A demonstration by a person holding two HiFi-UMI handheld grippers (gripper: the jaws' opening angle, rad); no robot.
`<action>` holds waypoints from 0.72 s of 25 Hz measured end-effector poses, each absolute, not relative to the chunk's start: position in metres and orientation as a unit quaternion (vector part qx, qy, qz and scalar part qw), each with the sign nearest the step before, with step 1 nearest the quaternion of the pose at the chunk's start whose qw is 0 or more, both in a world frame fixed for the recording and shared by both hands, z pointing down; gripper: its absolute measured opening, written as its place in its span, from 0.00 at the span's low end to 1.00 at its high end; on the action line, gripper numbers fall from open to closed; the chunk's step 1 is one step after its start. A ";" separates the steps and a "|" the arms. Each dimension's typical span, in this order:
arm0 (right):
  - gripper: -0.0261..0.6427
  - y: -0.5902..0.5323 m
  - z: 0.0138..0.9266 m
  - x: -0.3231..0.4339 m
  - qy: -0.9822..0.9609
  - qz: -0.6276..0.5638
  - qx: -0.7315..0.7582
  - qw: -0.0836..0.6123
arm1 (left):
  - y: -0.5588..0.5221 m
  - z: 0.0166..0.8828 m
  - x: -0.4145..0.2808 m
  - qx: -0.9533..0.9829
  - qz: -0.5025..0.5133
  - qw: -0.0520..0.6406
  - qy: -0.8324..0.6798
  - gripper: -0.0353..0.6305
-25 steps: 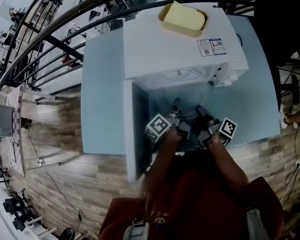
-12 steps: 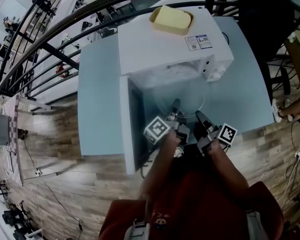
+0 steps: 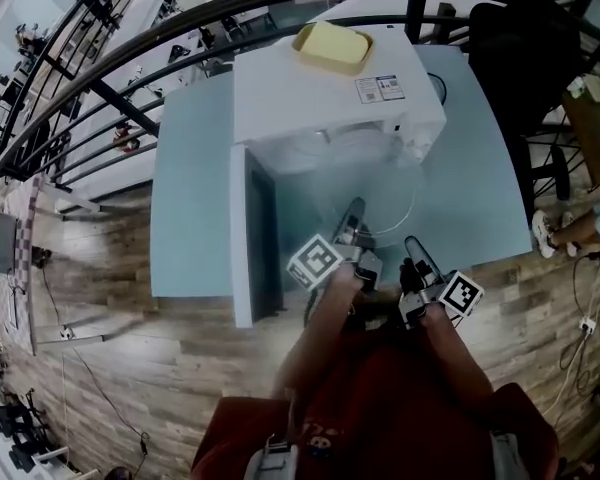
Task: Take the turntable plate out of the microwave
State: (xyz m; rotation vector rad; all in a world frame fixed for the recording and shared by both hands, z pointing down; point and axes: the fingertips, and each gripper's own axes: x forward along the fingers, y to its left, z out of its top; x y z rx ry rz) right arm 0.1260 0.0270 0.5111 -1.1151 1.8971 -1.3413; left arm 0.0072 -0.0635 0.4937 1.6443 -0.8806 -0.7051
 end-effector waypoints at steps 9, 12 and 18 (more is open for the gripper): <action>0.15 0.024 0.487 0.168 0.766 -0.454 -0.404 0.209 | -0.036 0.478 0.021 0.645 -0.369 0.532 -0.405 0.09; 0.15 0.020 0.475 0.174 0.791 -0.420 -0.404 0.185 | -0.021 0.472 0.016 0.633 -0.385 0.524 -0.421 0.09; 0.15 0.013 0.448 0.184 0.839 -0.324 -0.420 0.125 | 0.008 0.460 0.000 0.615 -0.401 0.507 -0.452 0.09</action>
